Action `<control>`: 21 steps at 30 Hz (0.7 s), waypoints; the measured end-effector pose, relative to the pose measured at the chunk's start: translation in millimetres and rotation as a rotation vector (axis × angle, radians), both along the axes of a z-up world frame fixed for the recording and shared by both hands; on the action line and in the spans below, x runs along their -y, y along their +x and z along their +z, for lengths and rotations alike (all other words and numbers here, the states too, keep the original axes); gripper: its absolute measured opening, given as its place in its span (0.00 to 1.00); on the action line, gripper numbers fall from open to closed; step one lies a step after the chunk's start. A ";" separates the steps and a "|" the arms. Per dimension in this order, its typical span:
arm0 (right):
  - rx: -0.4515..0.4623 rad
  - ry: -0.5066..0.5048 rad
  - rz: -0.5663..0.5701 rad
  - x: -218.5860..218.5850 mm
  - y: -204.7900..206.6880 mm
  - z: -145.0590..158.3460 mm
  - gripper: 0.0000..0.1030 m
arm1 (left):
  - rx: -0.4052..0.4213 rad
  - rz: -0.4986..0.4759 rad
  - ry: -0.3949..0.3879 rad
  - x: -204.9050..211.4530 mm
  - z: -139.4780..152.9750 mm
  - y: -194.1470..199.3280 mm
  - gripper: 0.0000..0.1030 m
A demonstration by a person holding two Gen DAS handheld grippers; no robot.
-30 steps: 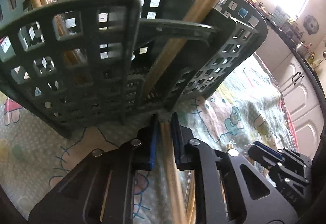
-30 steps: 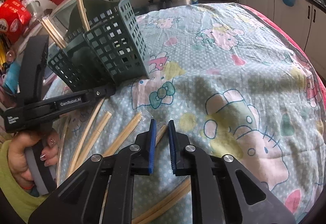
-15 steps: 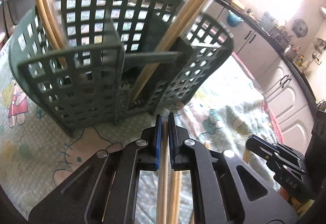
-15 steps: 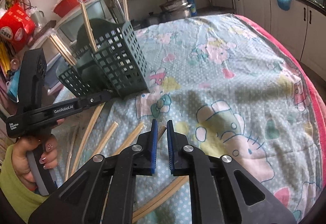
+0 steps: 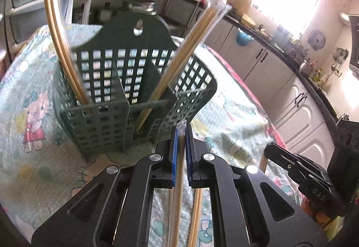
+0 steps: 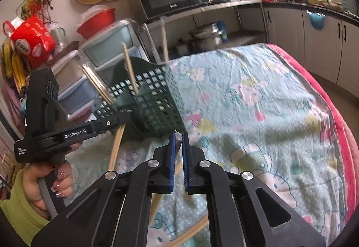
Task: Organize utensils
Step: 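Close the left gripper on a wrapped chopstick while the right gripper grasps another, then lift the left gripper's chopstick over the caddy while the right gripper raises its chopstick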
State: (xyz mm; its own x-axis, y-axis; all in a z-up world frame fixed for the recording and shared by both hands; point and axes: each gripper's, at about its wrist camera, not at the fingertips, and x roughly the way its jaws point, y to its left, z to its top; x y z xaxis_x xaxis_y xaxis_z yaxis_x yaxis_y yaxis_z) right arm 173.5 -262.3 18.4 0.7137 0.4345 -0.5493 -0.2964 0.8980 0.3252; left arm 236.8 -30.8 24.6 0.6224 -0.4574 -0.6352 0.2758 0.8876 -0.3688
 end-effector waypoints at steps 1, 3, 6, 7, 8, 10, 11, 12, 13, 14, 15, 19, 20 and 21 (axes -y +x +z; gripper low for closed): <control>0.009 0.000 0.004 -1.1 -0.7 3.0 0.06 | 0.007 0.000 -0.004 -2.2 2.9 -1.2 0.03; 0.031 0.000 0.016 -4.8 -2.4 10.3 0.05 | 0.026 0.001 -0.015 -6.0 10.0 -6.5 0.03; 0.056 -0.001 0.032 -9.8 -5.2 19.1 0.05 | 0.055 0.005 -0.020 -9.6 19.2 -13.1 0.03; 0.064 -0.003 0.035 -11.6 -6.0 21.8 0.05 | 0.063 0.007 -0.020 -8.1 20.7 -13.5 0.03; 0.070 -0.004 0.037 -13.3 -6.9 23.9 0.05 | 0.074 0.009 -0.020 -5.6 24.7 -14.4 0.03; 0.085 -0.003 0.044 -16.1 -8.4 29.0 0.05 | 0.095 0.016 -0.026 -7.9 32.1 -18.4 0.03; 0.091 -0.003 0.046 -17.4 -9.5 31.1 0.05 | 0.101 0.017 -0.028 -7.1 34.5 -19.3 0.03; 0.098 -0.005 0.048 -18.5 -10.4 33.3 0.05 | 0.110 0.021 -0.031 -7.8 37.8 -21.0 0.03; 0.108 -0.006 0.051 -19.9 -11.4 36.5 0.05 | 0.117 0.023 -0.033 -6.6 40.4 -22.5 0.03; 0.114 -0.005 0.053 -20.7 -12.1 38.6 0.05 | 0.127 0.027 -0.035 -6.0 43.8 -23.9 0.03; 0.122 -0.005 0.056 -21.7 -12.9 41.0 0.04 | 0.135 0.030 -0.036 -6.0 46.1 -24.9 0.03; 0.150 -0.008 0.060 -25.0 -15.6 49.5 0.04 | 0.162 0.046 -0.050 -12.4 55.2 -30.6 0.03; 0.157 -0.009 0.060 -25.6 -16.6 51.9 0.04 | 0.168 0.048 -0.052 -13.2 56.1 -31.6 0.03; 0.163 -0.009 0.062 -26.3 -17.5 53.9 0.04 | 0.176 0.053 -0.051 -13.8 58.7 -33.1 0.03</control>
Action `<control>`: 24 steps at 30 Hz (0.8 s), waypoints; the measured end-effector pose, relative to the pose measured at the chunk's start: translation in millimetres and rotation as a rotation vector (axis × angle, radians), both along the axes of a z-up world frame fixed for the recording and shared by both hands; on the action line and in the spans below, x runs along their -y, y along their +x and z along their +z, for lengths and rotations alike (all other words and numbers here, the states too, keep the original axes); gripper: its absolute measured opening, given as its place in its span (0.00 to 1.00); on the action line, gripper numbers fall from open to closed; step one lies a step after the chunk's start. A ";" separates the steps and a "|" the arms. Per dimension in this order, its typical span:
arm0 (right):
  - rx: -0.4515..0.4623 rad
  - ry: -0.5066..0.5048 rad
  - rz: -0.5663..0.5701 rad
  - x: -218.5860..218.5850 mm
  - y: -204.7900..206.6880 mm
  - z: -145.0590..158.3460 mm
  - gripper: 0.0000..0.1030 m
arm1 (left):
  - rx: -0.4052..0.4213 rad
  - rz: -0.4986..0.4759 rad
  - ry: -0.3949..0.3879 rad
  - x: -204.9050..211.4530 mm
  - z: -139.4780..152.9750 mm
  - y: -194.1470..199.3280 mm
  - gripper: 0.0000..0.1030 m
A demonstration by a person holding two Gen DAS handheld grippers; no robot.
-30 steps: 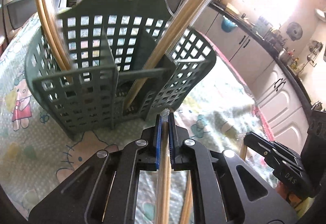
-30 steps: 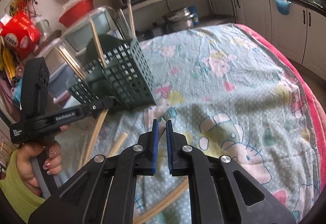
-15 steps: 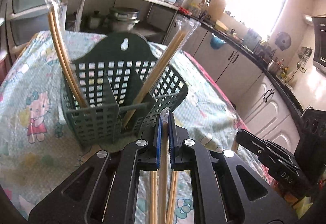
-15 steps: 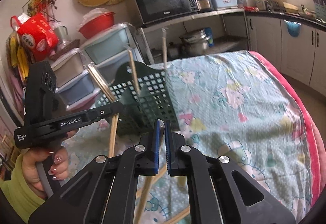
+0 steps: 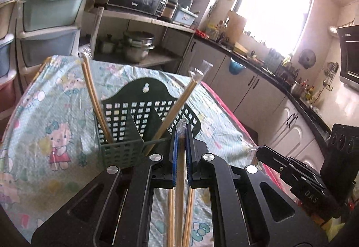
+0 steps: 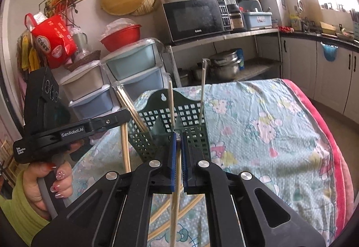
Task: Organize utensils
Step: 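Lift the left gripper's chopstick over the caddy while the right gripper raises its chopstick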
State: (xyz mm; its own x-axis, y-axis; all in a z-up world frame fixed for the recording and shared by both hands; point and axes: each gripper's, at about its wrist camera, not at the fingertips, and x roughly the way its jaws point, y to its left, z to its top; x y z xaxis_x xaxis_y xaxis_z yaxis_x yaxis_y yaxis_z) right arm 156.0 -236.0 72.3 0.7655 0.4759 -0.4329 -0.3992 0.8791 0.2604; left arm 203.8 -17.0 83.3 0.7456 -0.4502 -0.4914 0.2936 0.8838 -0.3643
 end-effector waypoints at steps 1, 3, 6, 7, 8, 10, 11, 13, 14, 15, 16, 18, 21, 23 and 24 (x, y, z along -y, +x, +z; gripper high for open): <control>0.006 0.000 0.001 -0.5 -0.6 2.2 0.04 | 0.006 0.004 0.000 -0.2 2.1 -1.0 0.03; 0.017 -0.001 0.003 -1.9 -1.4 5.7 0.04 | 0.015 0.009 -0.009 -3.0 6.3 -2.6 0.03; 0.034 -0.003 0.006 -4.9 -2.8 11.4 0.04 | 0.029 0.018 -0.015 -7.5 11.3 -4.2 0.03; 0.042 -0.003 0.007 -5.7 -3.0 13.9 0.04 | 0.034 0.021 -0.017 -9.2 13.2 -4.9 0.03; 0.046 -0.002 0.008 -6.0 -3.1 15.3 0.04 | 0.038 0.024 -0.018 -10.4 14.1 -5.0 0.03; 0.057 0.000 0.010 -7.3 -3.0 19.5 0.04 | 0.046 0.035 -0.019 -14.4 17.1 -4.5 0.03; 0.062 0.001 0.011 -8.0 -3.3 21.7 0.04 | 0.049 0.038 -0.020 -15.6 18.4 -4.6 0.03; 0.076 0.000 0.014 -9.9 -3.4 26.4 0.04 | 0.058 0.049 -0.019 -18.5 21.2 -5.3 0.03; 0.081 0.000 0.015 -10.6 -3.6 27.9 0.04 | 0.063 0.055 -0.020 -20.5 23.4 -5.3 0.03; 0.086 0.000 0.016 -11.2 -3.7 29.5 0.04 | 0.067 0.059 -0.022 -22.3 25.6 -5.3 0.03; 0.092 0.001 0.016 -11.9 -3.6 31.6 0.04 | 0.071 0.063 -0.022 -23.5 27.3 -5.5 0.03; 0.096 0.004 0.019 -13.5 -3.0 34.5 0.04 | 0.081 0.073 -0.020 -27.0 31.1 -5.2 0.03; 0.108 0.002 0.024 -16.2 -2.5 39.1 0.04 | 0.092 0.085 -0.023 -31.1 38.4 -5.3 0.03; 0.117 0.004 0.025 -17.3 -1.7 42.6 0.04 | 0.104 0.094 -0.021 -33.8 43.6 -4.3 0.03; 0.121 0.005 0.027 -17.9 -1.4 44.4 0.04 | 0.110 0.097 -0.021 -34.5 46.6 -4.7 0.03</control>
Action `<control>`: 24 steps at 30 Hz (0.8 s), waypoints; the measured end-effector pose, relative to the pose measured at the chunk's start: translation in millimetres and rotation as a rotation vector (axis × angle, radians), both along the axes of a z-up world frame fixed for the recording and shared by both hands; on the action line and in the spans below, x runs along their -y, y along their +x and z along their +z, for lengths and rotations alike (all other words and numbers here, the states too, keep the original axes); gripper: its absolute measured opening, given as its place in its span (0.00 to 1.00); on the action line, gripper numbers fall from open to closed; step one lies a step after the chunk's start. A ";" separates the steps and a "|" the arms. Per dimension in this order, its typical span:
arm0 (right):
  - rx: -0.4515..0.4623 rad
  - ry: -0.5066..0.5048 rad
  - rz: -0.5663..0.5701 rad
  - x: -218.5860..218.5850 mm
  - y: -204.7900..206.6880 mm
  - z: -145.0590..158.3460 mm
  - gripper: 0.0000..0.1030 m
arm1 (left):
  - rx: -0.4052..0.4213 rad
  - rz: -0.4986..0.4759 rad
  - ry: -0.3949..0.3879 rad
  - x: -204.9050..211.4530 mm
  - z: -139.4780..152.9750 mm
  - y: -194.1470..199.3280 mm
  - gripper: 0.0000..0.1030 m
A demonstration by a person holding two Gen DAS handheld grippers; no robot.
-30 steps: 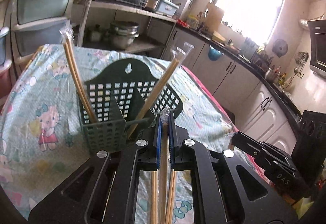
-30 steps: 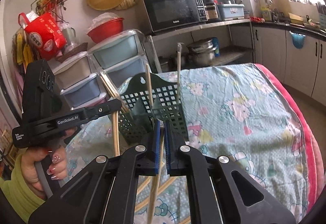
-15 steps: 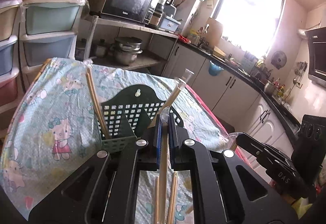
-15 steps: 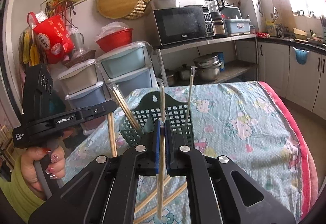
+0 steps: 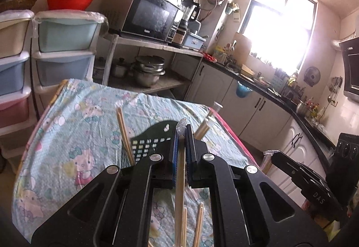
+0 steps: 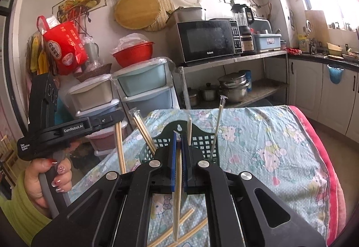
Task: Organize utensils
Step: 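Lift the left gripper's chopstick over the caddy while the right gripper raises its chopstick, then lower the left gripper's chopstick into the caddy while the right gripper lowers its chopstick in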
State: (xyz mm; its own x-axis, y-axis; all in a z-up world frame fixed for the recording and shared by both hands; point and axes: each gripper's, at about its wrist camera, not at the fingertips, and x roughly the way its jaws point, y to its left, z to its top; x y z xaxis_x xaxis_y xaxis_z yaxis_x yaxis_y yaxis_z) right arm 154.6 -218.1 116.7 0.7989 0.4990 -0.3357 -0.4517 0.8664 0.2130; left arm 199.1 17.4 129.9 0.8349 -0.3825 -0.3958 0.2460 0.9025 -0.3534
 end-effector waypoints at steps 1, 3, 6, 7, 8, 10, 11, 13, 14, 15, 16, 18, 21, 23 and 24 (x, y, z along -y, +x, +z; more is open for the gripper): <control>0.007 0.001 0.000 -0.9 0.2 2.6 0.04 | 0.004 0.003 0.001 -0.7 1.7 0.8 0.03; 0.020 0.006 0.002 -1.8 1.2 7.7 0.04 | 0.017 0.010 0.001 -2.3 8.0 1.8 0.03; 0.037 0.008 0.002 -2.7 2.6 14.5 0.04 | 0.034 0.018 -0.001 -3.9 15.3 4.0 0.03; 0.042 0.009 0.001 -3.0 3.1 16.2 0.04 | 0.040 0.020 -0.005 -4.4 18.4 4.9 0.03; 0.047 0.009 0.001 -3.4 3.9 18.3 0.04 | 0.046 0.021 -0.009 -4.8 21.1 5.6 0.03; 0.059 0.009 0.000 -4.6 6.0 22.9 0.04 | 0.056 0.026 -0.014 -5.6 24.8 6.9 0.03; 0.064 0.008 -0.003 -4.8 7.6 25.2 0.04 | 0.062 0.027 -0.018 -5.6 27.3 7.9 0.03; 0.082 0.001 -0.011 -6.1 9.4 30.2 0.04 | 0.073 0.031 -0.021 -4.9 32.5 10.1 0.03; 0.087 -0.001 -0.014 -6.5 10.0 31.7 0.04 | 0.077 0.032 -0.019 -4.5 34.0 11.3 0.03; 0.092 -0.003 -0.015 -7.2 10.7 33.3 0.04 | 0.082 0.033 -0.018 -3.4 36.3 12.3 0.03; 0.098 -0.004 -0.019 -7.5 12.0 35.5 0.04 | 0.086 0.033 -0.016 -2.7 38.1 13.3 0.03; 0.111 -0.004 -0.025 -7.6 14.9 40.4 0.04 | 0.096 0.032 -0.009 0.5 41.9 15.9 0.03; 0.126 0.002 -0.031 -7.3 18.7 48.2 0.04 | 0.107 0.029 -0.002 5.8 47.6 19.4 0.03; 0.133 0.013 -0.031 -6.1 20.7 53.4 0.04 | 0.114 0.027 0.010 11.1 51.8 22.8 0.03; 0.143 0.018 -0.031 -5.8 21.4 57.9 0.04 | 0.117 0.027 0.016 13.1 52.9 24.0 0.03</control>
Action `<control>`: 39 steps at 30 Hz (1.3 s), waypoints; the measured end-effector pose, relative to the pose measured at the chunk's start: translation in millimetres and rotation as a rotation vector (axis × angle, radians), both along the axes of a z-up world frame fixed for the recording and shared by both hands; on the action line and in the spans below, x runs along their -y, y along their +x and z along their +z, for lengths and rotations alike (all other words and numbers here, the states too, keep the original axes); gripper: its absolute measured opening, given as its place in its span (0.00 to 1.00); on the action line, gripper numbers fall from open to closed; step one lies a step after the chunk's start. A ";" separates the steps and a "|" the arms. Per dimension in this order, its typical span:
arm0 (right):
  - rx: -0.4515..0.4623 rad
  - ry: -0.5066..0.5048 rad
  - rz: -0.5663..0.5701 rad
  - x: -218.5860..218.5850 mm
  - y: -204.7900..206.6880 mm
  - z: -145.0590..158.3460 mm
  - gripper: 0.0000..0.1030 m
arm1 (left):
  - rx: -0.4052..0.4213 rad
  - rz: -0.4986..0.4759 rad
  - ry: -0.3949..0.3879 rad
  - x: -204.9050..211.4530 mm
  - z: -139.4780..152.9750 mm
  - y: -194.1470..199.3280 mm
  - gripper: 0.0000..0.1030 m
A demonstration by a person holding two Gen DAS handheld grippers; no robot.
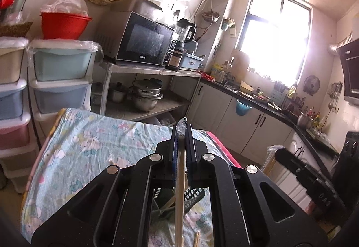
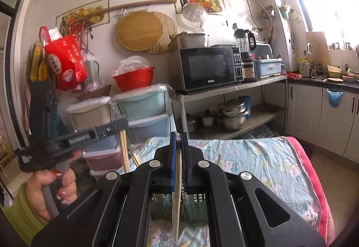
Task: Organize utensils
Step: 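Lower the left gripper's chopstick into the caddy while the right gripper lowers its chopstick in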
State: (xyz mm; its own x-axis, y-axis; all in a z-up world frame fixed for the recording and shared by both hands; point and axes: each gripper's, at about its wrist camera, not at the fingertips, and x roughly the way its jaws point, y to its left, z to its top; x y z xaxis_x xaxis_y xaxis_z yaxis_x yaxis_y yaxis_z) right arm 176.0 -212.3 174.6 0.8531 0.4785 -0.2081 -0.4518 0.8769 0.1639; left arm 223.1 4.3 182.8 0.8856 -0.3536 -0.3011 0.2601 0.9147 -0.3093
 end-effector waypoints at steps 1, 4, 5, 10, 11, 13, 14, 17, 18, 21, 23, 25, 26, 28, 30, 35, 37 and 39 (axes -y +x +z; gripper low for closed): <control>0.009 0.004 -0.002 0.4 0.2 3.7 0.04 | 0.003 0.002 0.006 2.1 1.4 1.5 0.03; 0.039 0.010 -0.006 1.2 1.1 15.8 0.04 | 0.009 0.005 0.020 7.5 5.6 8.8 0.03; 0.048 0.009 -0.007 1.5 2.3 19.5 0.04 | 0.010 0.007 0.024 8.9 6.8 11.3 0.03; 0.069 0.000 -0.029 2.9 14.6 35.0 0.04 | 0.018 0.015 0.029 13.7 10.7 22.9 0.03; 0.071 0.001 -0.034 3.5 17.1 36.9 0.04 | 0.021 0.016 0.029 14.5 11.5 25.4 0.03; 0.083 -0.001 -0.046 4.2 22.4 39.9 0.04 | 0.029 0.023 0.026 15.1 12.5 28.6 0.03; 0.089 -0.003 -0.051 4.6 23.8 40.7 0.04 | 0.034 0.028 0.025 15.0 13.0 30.9 0.03; 0.108 -0.004 -0.061 5.2 28.8 42.6 0.04 | 0.046 0.048 0.020 13.1 13.3 37.1 0.03; 0.114 -0.008 -0.063 5.1 30.1 42.5 0.04 | 0.050 0.057 0.017 12.0 12.8 39.6 0.03; 0.136 -0.024 -0.077 3.3 33.7 42.6 0.04 | 0.055 0.077 0.004 9.3 9.6 47.4 0.03; 0.143 -0.029 -0.083 2.8 36.6 41.3 0.04 | 0.061 0.091 0.000 7.6 6.0 52.6 0.03; 0.141 -0.030 -0.084 2.1 39.7 40.2 0.04 | 0.055 0.103 0.004 7.3 3.0 57.1 0.03; 0.141 -0.030 -0.085 1.9 41.2 39.5 0.04 | 0.049 0.108 0.004 7.3 0.3 60.3 0.03; 0.141 -0.032 -0.085 0.8 44.8 38.1 0.04 | 0.043 0.113 0.004 7.0 -4.7 64.9 0.03; 0.134 -0.034 -0.087 -0.2 50.1 35.6 0.04 | 0.044 0.123 0.004 7.1 -10.5 68.0 0.03; 0.111 -0.030 -0.090 -3.4 67.4 23.3 0.04 | 0.061 0.145 0.000 6.4 -20.9 72.8 0.03; 0.104 -0.027 -0.090 -4.4 73.4 17.2 0.04 | 0.065 0.152 -0.002 6.1 -24.2 74.7 0.03; 0.102 -0.026 -0.091 -5.9 76.9 12.9 0.04 | 0.072 0.156 0.001 6.8 -28.3 75.4 0.03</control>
